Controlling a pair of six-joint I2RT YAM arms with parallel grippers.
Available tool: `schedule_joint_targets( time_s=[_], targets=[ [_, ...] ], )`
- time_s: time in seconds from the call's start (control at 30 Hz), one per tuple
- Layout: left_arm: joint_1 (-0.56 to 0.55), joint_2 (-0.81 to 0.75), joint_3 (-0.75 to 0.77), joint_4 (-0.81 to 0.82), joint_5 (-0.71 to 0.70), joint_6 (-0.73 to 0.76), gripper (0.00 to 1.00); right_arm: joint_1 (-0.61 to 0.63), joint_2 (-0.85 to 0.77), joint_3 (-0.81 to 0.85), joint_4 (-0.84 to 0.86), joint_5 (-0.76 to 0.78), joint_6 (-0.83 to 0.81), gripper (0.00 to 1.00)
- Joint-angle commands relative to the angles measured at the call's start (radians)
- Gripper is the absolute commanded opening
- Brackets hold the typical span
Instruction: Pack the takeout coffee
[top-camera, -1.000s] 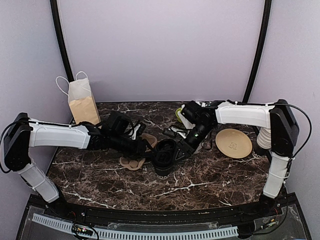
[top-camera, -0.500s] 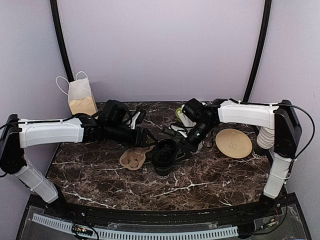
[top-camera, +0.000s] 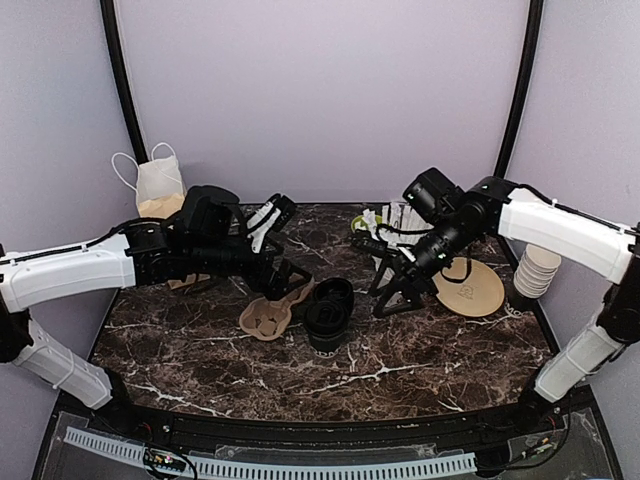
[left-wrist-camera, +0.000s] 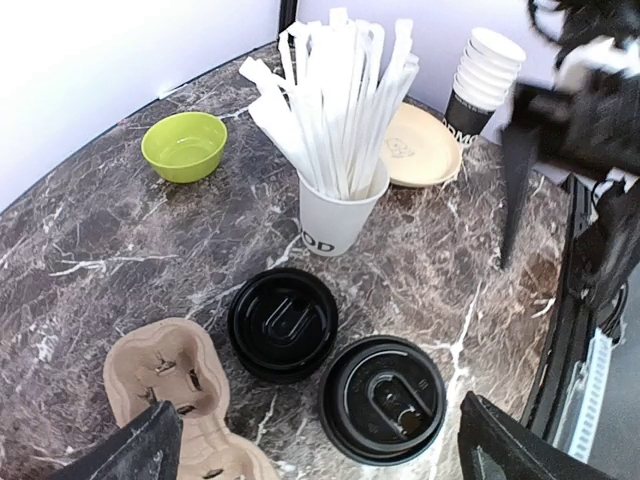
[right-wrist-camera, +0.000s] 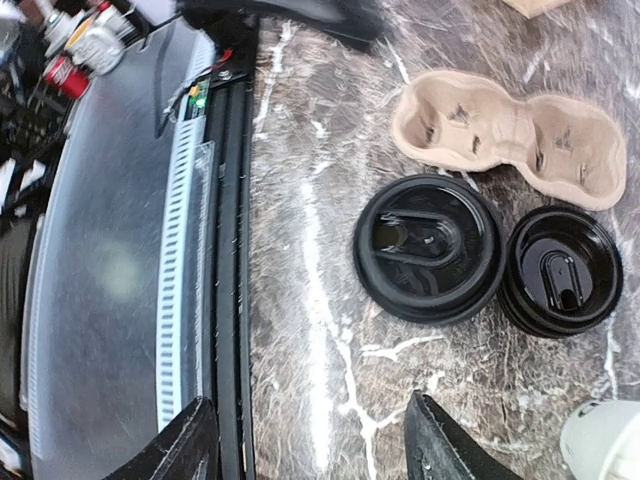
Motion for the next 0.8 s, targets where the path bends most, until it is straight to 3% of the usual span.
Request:
schedule_joint_targets(
  time_s=[0.0, 0.1, 0.37, 0.77],
  targets=[
    [-0.017, 0.027, 0.06, -0.092, 0.088, 0.233, 0.98, -0.021, -0.132, -0.073, -0.059, 0.008, -0.127, 0.65],
    [-0.031, 0.084, 0.099, -0.152, 0.16, 0.28, 0.96, -0.075, -0.199, -0.124, -0.041, 0.025, -0.129, 0.66],
    [-0.062, 0.223, 0.192, -0.188, 0.162, 0.282, 0.95, -0.268, -0.294, -0.19, 0.018, -0.016, -0.082, 0.67],
    [-0.073, 0.333, 0.257, -0.269, 0.155, 0.329, 0.99, -0.308, -0.286, -0.208, 0.049, -0.038, -0.063, 0.68]
  ],
)
